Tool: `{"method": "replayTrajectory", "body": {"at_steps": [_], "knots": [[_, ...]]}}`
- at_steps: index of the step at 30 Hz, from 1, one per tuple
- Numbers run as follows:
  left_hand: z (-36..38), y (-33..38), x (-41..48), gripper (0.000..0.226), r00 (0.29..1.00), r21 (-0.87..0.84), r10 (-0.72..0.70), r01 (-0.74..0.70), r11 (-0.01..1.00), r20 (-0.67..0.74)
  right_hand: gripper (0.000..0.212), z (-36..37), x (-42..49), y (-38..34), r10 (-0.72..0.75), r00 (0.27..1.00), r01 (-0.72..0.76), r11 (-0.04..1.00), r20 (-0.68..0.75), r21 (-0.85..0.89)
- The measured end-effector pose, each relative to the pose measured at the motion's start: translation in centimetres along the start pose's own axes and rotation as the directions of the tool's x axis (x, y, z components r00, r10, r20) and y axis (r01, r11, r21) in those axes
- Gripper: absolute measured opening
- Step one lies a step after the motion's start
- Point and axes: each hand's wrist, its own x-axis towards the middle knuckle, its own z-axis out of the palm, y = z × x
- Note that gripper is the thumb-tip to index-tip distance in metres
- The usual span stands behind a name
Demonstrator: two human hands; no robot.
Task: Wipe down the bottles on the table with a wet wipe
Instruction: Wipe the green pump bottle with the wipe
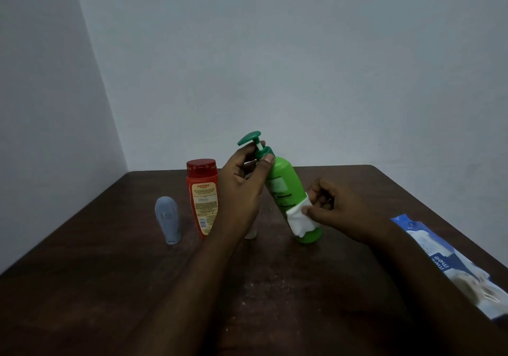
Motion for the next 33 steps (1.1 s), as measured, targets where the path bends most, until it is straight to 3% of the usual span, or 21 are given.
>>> {"method": "replayTrajectory", "body": {"at_steps": [5, 10, 12, 16, 22, 29, 33], "knots": [[0.1, 0.1, 0.0, 0.027, 1.000, -0.015, 0.004, -0.004, 1.000, -0.009, 0.023, -1.1, 0.0, 1.5, 0.170, 0.962, -0.073, 0.914, 0.215, -0.398], [0.2, 0.3, -0.1, 0.027, 1.000, -0.004, 0.014, -0.014, 1.000, 0.013, 0.021, -0.6, 0.1, 1.7, 0.206, 0.951, -0.071, 0.870, 0.230, -0.487], [0.1, 0.3, 0.0, 0.028, 1.000, -0.002, 0.019, -0.019, 1.000, 0.012, 0.023, -0.5, 0.0, 1.1, 0.154, 0.969, -0.061, 0.909, 0.195, -0.411], [-0.1, 0.3, 0.1, 0.025, 1.000, 0.009, 0.029, -0.029, 1.000, 0.005, 0.025, 0.3, -0.4, -0.6, 0.033, 0.997, -0.028, 0.997, 0.067, -0.070], [-0.3, 0.3, 0.0, 0.023, 0.998, 0.024, 0.046, -0.047, 0.999, 0.038, 0.028, 2.2, -0.5, -2.0, -0.063, 0.973, 0.128, 0.948, -0.221, 0.291], [0.5, 0.5, -0.6, 0.028, 0.991, 0.024, -0.004, 0.001, 1.000, 0.130, 0.031, 3.6, -0.9, -3.0, -0.188, 0.870, 0.315, 0.924, -0.456, 0.219], [0.5, 0.4, -0.5, 0.043, 0.990, 0.086, -0.015, 0.003, 0.996, 0.139, 0.033, 3.6, -0.9, -3.0, -0.251, 0.843, 0.351, 0.927, -0.477, 0.132]]}}
